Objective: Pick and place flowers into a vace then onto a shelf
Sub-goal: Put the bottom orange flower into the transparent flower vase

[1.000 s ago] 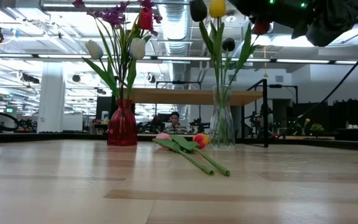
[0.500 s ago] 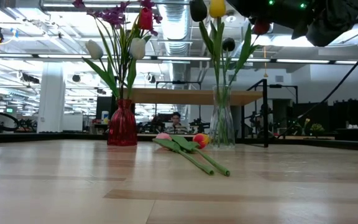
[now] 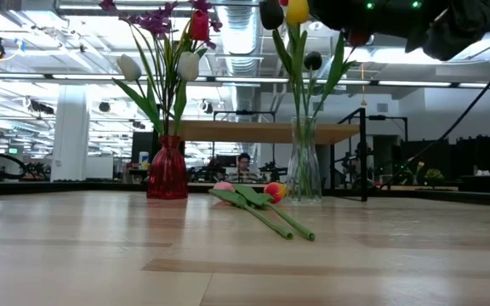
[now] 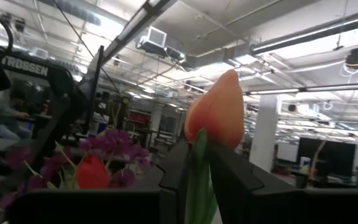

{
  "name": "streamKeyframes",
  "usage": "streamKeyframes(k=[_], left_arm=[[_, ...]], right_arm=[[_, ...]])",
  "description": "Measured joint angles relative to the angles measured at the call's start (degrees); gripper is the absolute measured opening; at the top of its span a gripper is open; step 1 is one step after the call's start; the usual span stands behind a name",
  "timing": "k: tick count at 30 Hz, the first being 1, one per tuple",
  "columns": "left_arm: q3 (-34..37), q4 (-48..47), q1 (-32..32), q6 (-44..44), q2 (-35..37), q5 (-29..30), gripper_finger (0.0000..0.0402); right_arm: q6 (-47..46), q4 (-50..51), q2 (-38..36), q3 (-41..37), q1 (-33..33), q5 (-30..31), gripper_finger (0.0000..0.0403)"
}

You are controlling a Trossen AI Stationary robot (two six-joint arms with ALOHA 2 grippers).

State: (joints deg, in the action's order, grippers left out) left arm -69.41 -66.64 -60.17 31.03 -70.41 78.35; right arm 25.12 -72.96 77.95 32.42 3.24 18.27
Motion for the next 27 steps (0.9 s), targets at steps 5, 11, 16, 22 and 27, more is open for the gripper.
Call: streamKeyframes(k=[5,11,16,22,27], left_arm=[[0.00,0.25,0.00,0.02,0.00,0.01,0.0219],[0.00,0.41,0.01,0.01,0.00,-0.01,0.0219],[0.00,1.22,-0.01,0.02,0.00,-0.55,0.0219],[0.00,1.65,0.00,0.02,0.00,-1.43,0.0219],[0.00,1.67,-0.01,0.02,0.00,-1.44,0.0219]], right_arm=[[1.84,0.31,-0.10,0.13,-2.86,6.94,0.0089],[1.95,5.63,-0.10,2.50,-5.70,13.71,0.0134],[2.85,11.73,-0.10,5.54,-7.91,17.76,0.0164],[5.02,14.71,-0.10,7.94,-11.11,26.15,0.0177],[8.24,18.02,-0.10,10.37,-14.73,35.24,0.0176]])
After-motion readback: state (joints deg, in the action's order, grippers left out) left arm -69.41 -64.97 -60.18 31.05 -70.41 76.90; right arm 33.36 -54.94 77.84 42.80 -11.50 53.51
